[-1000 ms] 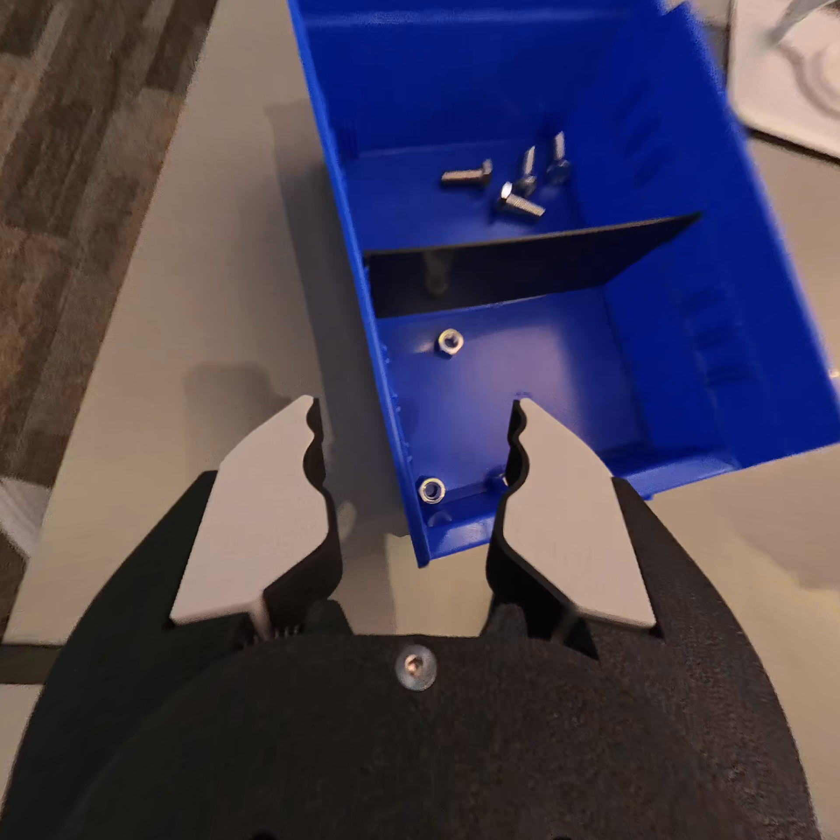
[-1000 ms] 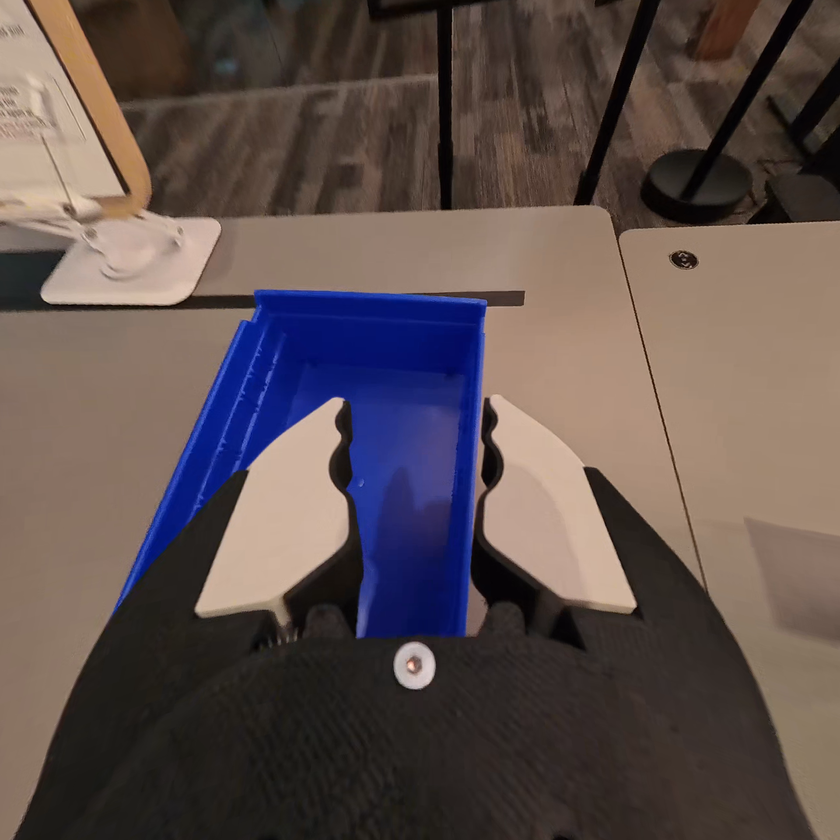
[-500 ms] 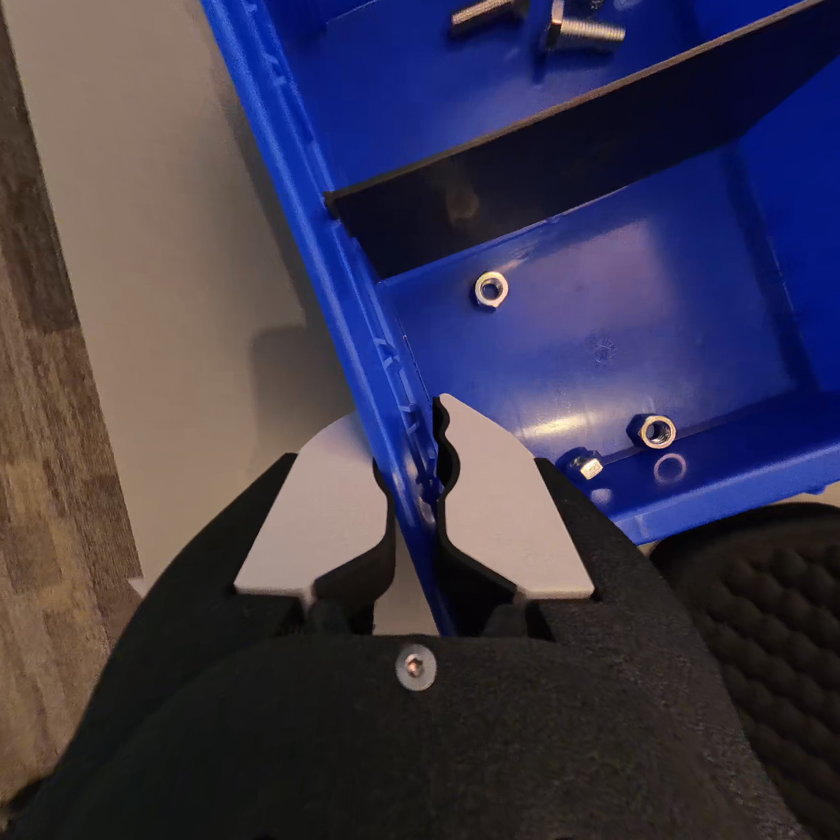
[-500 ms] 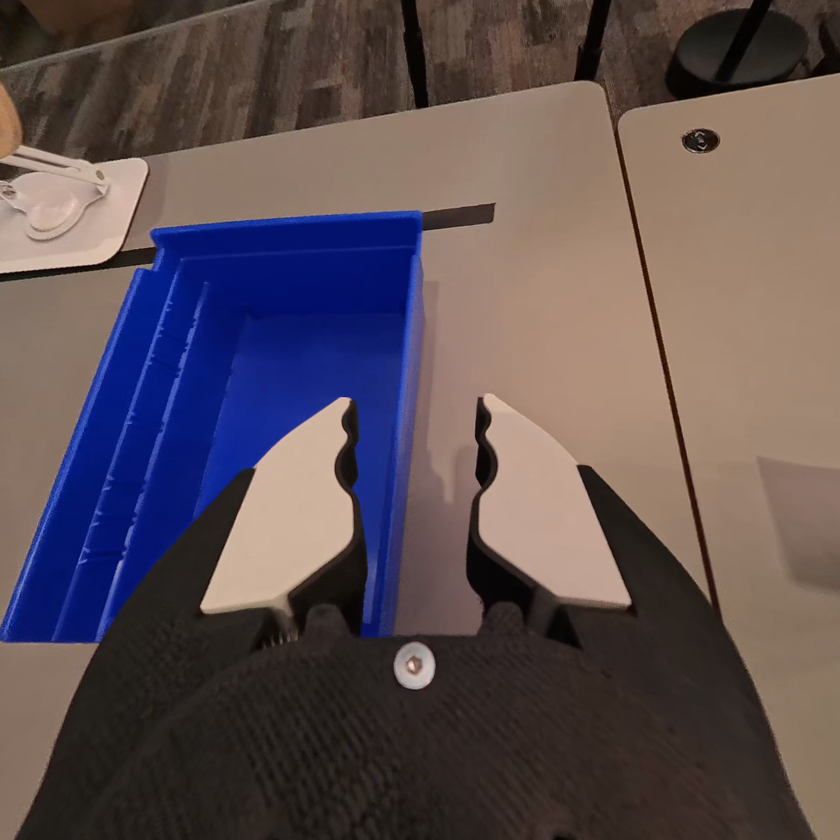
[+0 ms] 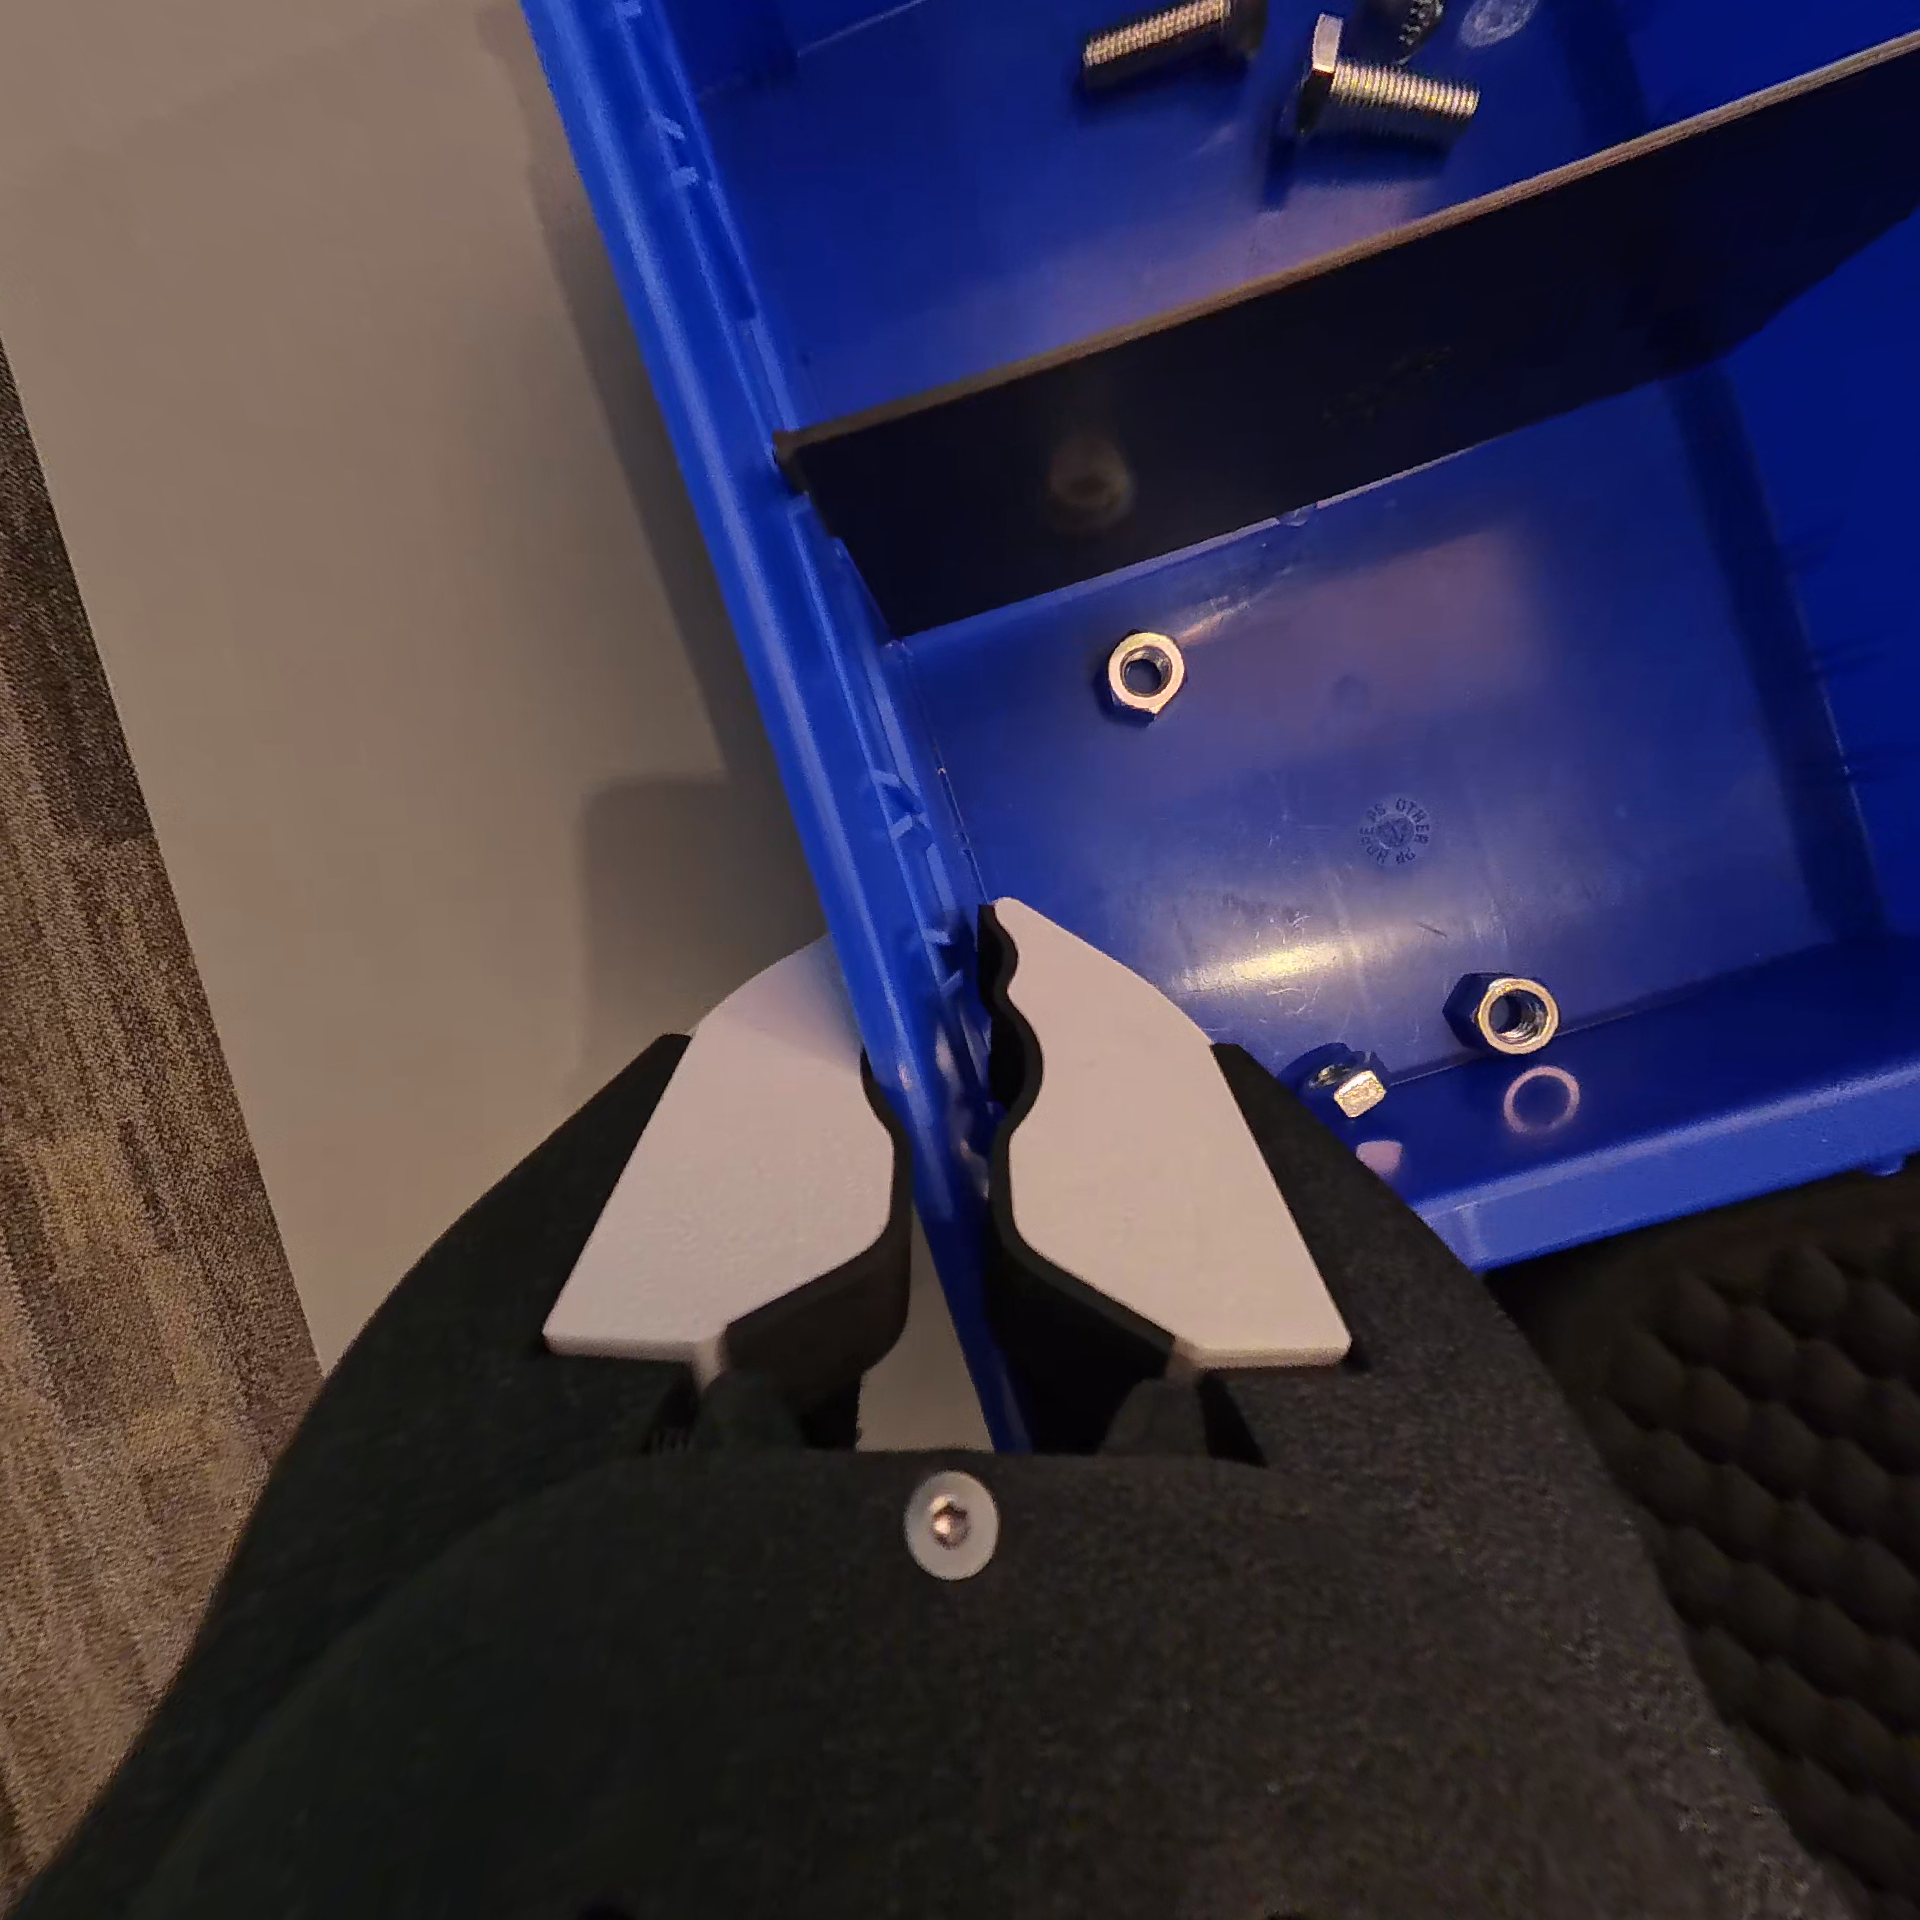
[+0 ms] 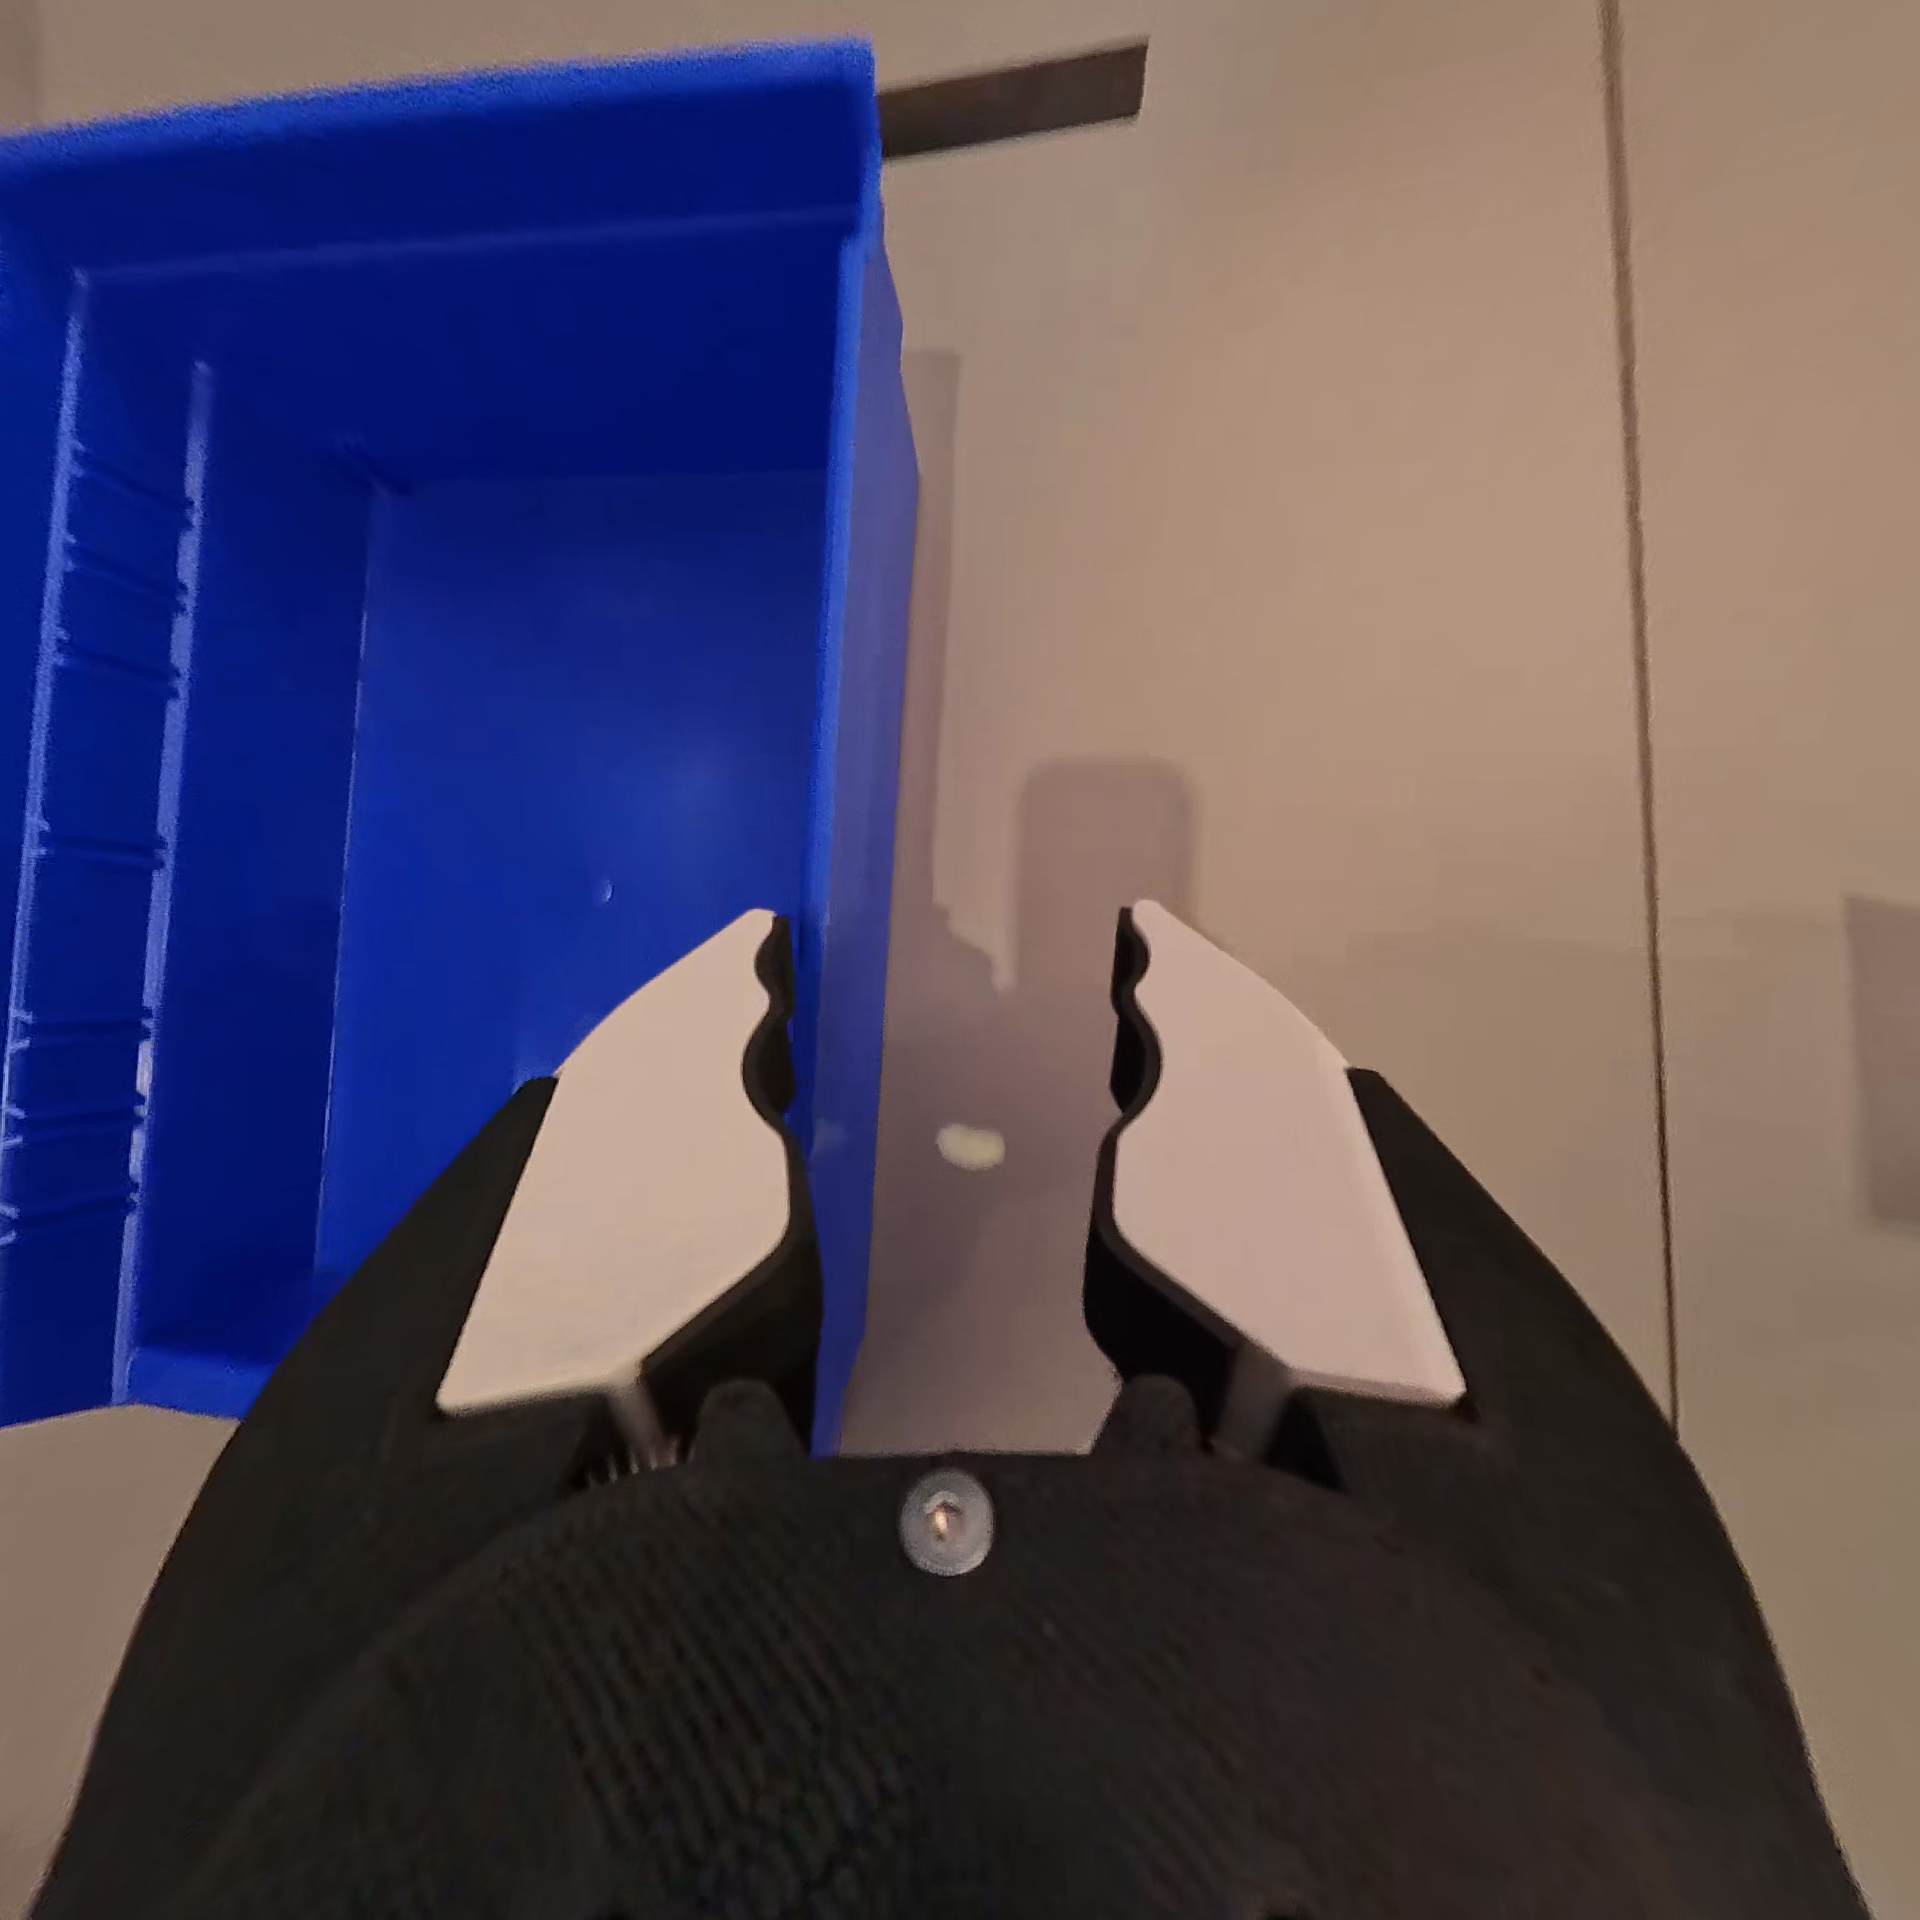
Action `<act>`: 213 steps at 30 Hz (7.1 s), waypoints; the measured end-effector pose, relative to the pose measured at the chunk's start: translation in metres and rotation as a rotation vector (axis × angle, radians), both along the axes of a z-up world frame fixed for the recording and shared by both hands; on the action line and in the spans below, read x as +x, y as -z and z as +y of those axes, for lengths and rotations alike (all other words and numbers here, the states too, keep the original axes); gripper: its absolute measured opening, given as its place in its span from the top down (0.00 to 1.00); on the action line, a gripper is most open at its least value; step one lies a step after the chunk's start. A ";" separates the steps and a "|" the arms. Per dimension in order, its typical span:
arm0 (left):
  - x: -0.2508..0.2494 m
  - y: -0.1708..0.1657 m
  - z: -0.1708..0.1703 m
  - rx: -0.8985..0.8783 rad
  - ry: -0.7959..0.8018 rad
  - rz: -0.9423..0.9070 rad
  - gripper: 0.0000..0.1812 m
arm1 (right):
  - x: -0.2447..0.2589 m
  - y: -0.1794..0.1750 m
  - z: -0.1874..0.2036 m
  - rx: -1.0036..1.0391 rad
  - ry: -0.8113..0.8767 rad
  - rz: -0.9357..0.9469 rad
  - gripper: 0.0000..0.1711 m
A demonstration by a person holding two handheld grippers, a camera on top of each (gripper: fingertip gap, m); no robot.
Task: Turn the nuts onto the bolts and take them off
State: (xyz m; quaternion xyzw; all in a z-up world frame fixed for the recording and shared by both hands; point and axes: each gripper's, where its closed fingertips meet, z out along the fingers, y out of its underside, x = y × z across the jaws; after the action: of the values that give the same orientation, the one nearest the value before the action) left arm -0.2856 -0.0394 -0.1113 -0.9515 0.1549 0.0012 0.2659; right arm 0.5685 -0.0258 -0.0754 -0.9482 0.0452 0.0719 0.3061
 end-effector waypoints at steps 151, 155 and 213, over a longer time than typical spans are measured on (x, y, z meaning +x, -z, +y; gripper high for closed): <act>0.089 -0.012 0.134 -0.191 0.841 0.480 0.89 | -0.121 -0.109 0.034 0.508 -0.406 0.082 0.74; 0.094 0.017 0.144 -0.238 0.903 0.421 0.87 | -0.121 -0.102 0.039 0.477 -0.400 0.073 0.74; 0.376 0.002 -0.034 -0.123 0.813 0.153 0.95 | -0.208 -0.087 0.038 0.373 -0.717 -0.008 0.72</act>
State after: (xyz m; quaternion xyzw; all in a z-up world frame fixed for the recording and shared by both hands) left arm 0.0906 -0.0732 -0.1128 -0.8243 0.5368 -0.0426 0.1750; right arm 0.3601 0.0119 0.0115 -0.8324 -0.3033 0.1776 0.4284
